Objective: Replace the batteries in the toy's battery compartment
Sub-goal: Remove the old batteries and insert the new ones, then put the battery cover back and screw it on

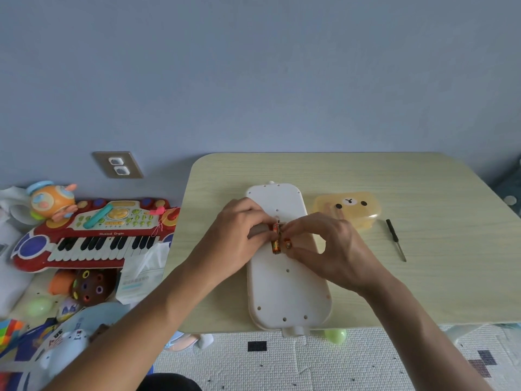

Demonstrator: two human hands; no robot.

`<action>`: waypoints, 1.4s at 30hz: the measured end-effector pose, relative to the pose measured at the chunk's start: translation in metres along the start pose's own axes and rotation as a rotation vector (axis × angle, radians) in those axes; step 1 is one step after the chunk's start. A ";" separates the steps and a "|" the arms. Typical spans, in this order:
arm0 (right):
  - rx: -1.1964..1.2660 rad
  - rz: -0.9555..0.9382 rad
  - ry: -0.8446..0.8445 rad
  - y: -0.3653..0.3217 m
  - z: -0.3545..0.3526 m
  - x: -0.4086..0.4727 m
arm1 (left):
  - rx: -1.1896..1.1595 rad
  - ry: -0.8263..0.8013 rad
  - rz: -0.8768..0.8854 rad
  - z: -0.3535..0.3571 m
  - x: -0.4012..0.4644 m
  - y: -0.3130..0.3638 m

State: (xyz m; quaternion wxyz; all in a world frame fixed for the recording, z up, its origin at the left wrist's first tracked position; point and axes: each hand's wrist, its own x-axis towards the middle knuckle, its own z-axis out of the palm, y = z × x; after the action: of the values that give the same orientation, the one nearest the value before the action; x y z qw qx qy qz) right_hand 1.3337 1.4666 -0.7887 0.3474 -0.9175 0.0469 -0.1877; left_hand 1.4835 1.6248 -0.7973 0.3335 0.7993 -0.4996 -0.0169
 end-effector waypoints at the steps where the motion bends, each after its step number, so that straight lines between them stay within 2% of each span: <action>1: 0.010 -0.003 -0.011 0.001 -0.001 -0.001 | 0.022 0.003 0.015 0.000 -0.002 0.000; 9: -0.074 0.023 0.086 0.006 0.005 -0.004 | 0.077 -0.004 0.129 0.001 -0.012 -0.007; 13: -0.083 0.120 0.115 0.010 0.009 -0.003 | 0.111 -0.004 0.162 0.000 -0.013 -0.008; 19: -0.004 0.236 0.101 0.007 0.017 0.000 | 0.118 -0.026 0.175 0.000 -0.012 -0.010; 24: 0.161 0.427 0.056 0.005 0.022 0.004 | 0.096 -0.009 0.168 0.002 -0.013 -0.011; 29: 0.251 0.514 0.093 0.001 0.030 0.011 | 0.044 -0.009 0.125 0.004 -0.013 -0.011; 36: 0.281 0.484 -0.028 0.008 0.020 0.006 | -0.037 -0.079 0.061 -0.004 -0.012 -0.012; 39: 0.260 0.487 -0.114 0.008 0.015 0.005 | -0.119 -0.091 -0.024 -0.019 -0.011 -0.024; 42: 0.216 0.471 -0.153 0.008 0.014 0.003 | -0.064 -0.018 -0.154 -0.035 -0.011 -0.045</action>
State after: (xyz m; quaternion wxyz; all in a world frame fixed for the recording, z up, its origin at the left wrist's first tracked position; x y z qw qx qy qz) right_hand 1.3423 1.4688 -0.8027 0.4799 -0.8505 0.2123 -0.0359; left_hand 1.5264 1.6640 -0.7982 0.3521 0.8240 -0.4390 -0.0658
